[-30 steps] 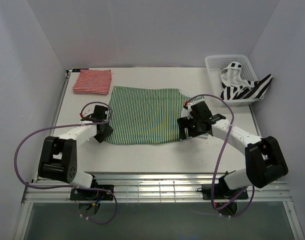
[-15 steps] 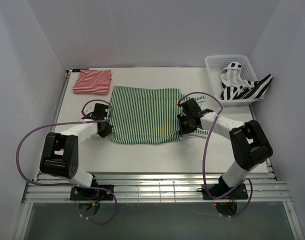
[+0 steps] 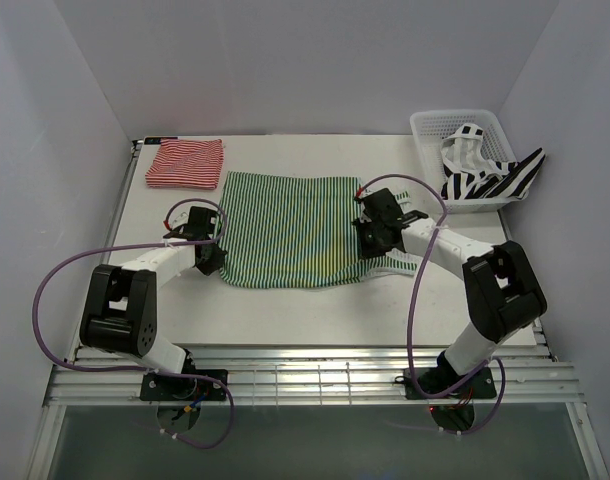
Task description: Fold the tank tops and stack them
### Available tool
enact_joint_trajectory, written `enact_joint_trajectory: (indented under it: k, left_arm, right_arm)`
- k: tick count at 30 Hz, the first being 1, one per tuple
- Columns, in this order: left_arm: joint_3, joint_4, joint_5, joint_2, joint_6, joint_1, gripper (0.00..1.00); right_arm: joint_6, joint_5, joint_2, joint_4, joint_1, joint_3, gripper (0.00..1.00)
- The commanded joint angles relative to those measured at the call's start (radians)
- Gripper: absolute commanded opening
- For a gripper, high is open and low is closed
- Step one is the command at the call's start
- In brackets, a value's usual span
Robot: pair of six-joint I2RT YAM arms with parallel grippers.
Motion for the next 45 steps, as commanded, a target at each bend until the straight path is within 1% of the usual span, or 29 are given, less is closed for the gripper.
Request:
enact_joint_trajectory:
  k: [1,3,4,5,7,10,12,16,18,21,23,24,25,26,27,30,31,32,34,37,39,40,41,42,43,44,45]
  left_arm:
    - [-0.009,-0.007,0.026,0.009,0.012,0.0,0.0]
    - [-0.01,-0.008,0.026,0.003,0.009,0.0,0.0]
    - [-0.013,-0.007,0.026,-0.001,0.009,0.001,0.0]
    - [-0.015,-0.007,0.026,-0.002,0.009,0.001,0.0]
    - [-0.016,-0.007,0.028,-0.004,0.007,0.001,0.0]
    - [-0.018,-0.005,0.036,0.002,0.003,0.0,0.0]
    - [-0.016,-0.004,0.039,0.006,0.001,0.0,0.0]
    - [-0.015,-0.004,0.039,0.01,0.006,0.001,0.0]
    - [-0.015,-0.002,0.039,0.013,0.004,0.001,0.0]
    - [-0.012,-0.004,0.039,0.013,0.006,0.001,0.0]
    - [-0.012,-0.005,0.036,0.01,0.007,0.001,0.0]
    - [-0.009,-0.008,0.034,0.004,0.009,0.0,0.0]
    - [-0.009,-0.011,0.032,-0.001,0.01,0.001,0.0]
    - [-0.006,-0.013,0.028,-0.004,0.01,0.001,0.0]
    - [-0.004,-0.016,0.028,-0.007,0.012,0.0,0.0]
    - [-0.006,-0.022,0.035,-0.014,0.01,0.0,0.0]
    - [-0.004,-0.027,0.039,-0.016,0.01,0.001,0.0]
    - [-0.006,-0.03,0.039,-0.02,0.009,0.001,0.0]
    - [-0.003,-0.04,0.036,-0.031,0.01,0.001,0.0]
    - [0.007,-0.045,0.042,-0.047,0.02,0.001,0.0]
    - [0.014,-0.046,0.048,-0.054,0.023,0.001,0.0]
    - [0.016,-0.043,0.058,-0.053,0.023,0.0,0.0]
    - [0.019,-0.042,0.065,-0.05,0.024,0.001,0.0]
    - [0.02,-0.042,0.071,-0.044,0.027,0.0,0.0]
    - [0.02,-0.04,0.078,-0.04,0.027,0.001,0.0]
    - [0.019,-0.04,0.08,-0.036,0.029,0.001,0.0]
    - [0.02,-0.04,0.082,-0.033,0.032,0.001,0.0]
  right_arm:
    - [-0.002,-0.063,0.017,0.003,0.003,0.042,0.13]
    - [-0.009,-0.06,-0.029,0.016,0.005,-0.003,0.39]
    - [-0.015,-0.049,-0.049,0.016,0.005,-0.016,0.61]
    - [-0.022,-0.039,-0.07,0.009,0.005,-0.028,0.66]
    - [-0.023,0.016,-0.121,-0.023,0.005,-0.062,0.72]
    - [-0.006,0.044,-0.155,-0.025,0.005,-0.109,0.76]
    - [0.006,0.054,-0.129,-0.017,0.005,-0.116,0.76]
    - [0.044,0.096,-0.068,-0.027,0.005,-0.076,0.77]
    - [0.049,0.106,-0.031,-0.001,0.003,-0.057,0.75]
    - [0.079,0.133,0.04,-0.02,0.002,0.01,0.65]
    - [0.101,0.149,0.058,-0.028,0.002,0.041,0.31]
    - [0.127,0.161,0.055,-0.055,0.003,0.051,0.18]
    - [0.132,0.184,0.049,-0.082,0.005,0.064,0.08]
    - [0.132,0.195,0.037,-0.114,0.005,0.078,0.08]
    - [0.135,0.213,0.011,-0.204,0.006,0.108,0.08]
    - [0.133,0.265,-0.044,-0.371,0.006,0.168,0.08]
    - [0.133,0.252,-0.058,-0.475,0.006,0.176,0.08]
    - [0.133,0.241,-0.075,-0.517,0.006,0.177,0.08]
    - [0.124,0.151,-0.123,-0.609,0.006,0.145,0.08]
    - [0.106,0.048,-0.198,-0.654,0.006,0.08,0.08]
    - [0.08,0.018,-0.248,-0.613,0.006,0.038,0.08]
    - [0.071,0.037,-0.259,-0.587,0.006,0.009,0.1]
    - [0.055,0.063,-0.268,-0.524,0.006,0.0,0.14]
    - [0.017,0.11,-0.279,-0.49,0.005,-0.007,0.23]
    - [-0.008,0.183,-0.279,-0.455,0.002,-0.011,0.44]
    - [-0.034,0.202,-0.273,-0.406,-0.019,-0.01,0.57]
    - [-0.066,0.225,-0.25,-0.383,-0.035,-0.005,0.67]
